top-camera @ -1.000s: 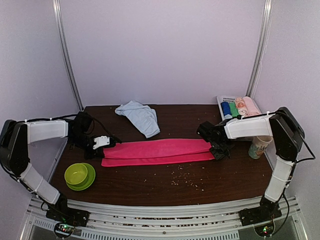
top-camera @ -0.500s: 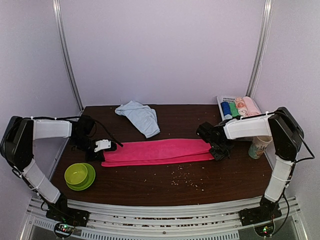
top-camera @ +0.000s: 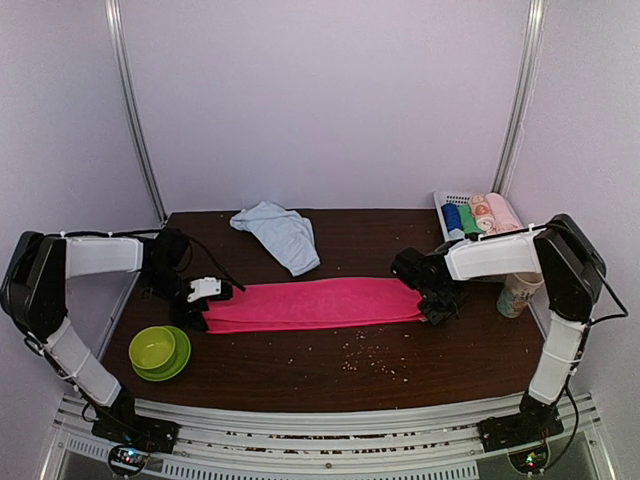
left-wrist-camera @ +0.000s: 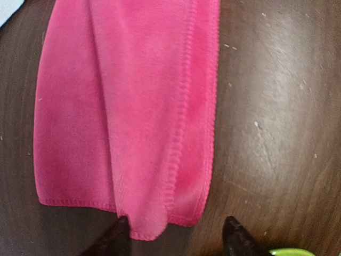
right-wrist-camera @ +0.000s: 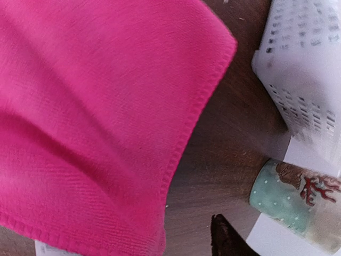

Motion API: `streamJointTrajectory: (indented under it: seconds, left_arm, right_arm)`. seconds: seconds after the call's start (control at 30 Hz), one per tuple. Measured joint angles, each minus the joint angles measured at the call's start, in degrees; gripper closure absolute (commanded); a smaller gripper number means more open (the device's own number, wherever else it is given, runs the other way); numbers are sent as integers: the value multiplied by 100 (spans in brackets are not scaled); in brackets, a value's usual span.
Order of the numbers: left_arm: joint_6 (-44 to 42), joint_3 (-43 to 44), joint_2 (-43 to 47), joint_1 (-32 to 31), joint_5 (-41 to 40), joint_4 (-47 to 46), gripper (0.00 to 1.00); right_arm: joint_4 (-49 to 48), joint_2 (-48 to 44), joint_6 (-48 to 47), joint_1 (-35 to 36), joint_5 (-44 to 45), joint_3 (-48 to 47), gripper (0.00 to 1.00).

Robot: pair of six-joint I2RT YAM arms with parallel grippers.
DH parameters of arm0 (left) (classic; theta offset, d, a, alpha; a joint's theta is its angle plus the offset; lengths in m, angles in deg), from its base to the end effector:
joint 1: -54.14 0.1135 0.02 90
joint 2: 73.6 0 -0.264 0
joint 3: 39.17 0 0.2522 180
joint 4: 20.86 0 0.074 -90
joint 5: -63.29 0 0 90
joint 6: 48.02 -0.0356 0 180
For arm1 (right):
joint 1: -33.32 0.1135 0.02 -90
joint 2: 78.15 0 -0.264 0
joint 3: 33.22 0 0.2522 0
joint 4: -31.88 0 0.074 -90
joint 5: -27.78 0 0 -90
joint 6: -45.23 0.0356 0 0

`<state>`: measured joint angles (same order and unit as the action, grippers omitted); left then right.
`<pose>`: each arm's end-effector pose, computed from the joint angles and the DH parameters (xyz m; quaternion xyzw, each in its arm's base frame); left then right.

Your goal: Roll the towels

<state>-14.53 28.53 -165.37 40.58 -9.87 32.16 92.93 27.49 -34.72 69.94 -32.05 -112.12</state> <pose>0.2723 -0.0763 0.1692 0.5778 0.7954 -0.0947 0.1568 0.2679 0.1768 0.1496 -0.2170 0.9407 -0.2315 0.1202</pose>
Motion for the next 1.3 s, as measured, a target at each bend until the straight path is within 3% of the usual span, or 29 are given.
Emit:
streamJointTrajectory:
  seconds: [0.1,0.13,0.23,0.3,0.5,0.67,0.9,1.03,1.13,1.3]
  left_arm:
    - [-39,92,208,35,0,162,10]
    - [-48,146,275,57,0,205,4]
    - [-103,457,422,173,46,437,2]
    - [-138,675,463,245,98,555,2]
    - [138,1117,170,299,142,560,2]
    - [793,1915,-896,356,131,376,3]
    - [1471,2339,-1556,549,63,273,9]
    - [1729,2568,-1720,675,-17,249,11]
    - [1834,2553,-1716,732,-37,293,5]
    - [1692,2044,-1320,763,-61,417,2]
  right_arm:
    - [63,-136,-55,11,-68,52,30]
    - [85,-225,-59,13,-85,74,20]
    - [136,-697,-186,15,-199,131,5]
    - [131,-1034,-251,15,-234,127,1]
    - [42,-1191,-393,-48,-466,-243,0]
    - [-367,-721,-382,-282,-914,-737,1]
    - [-892,-79,-33,-800,-1384,-994,7]
    - [-1049,-17,122,-931,-1532,-994,8]
    - [-1126,-17,199,-935,-1561,-994,8]
    - [-1156,-68,219,-898,-1585,-979,5]
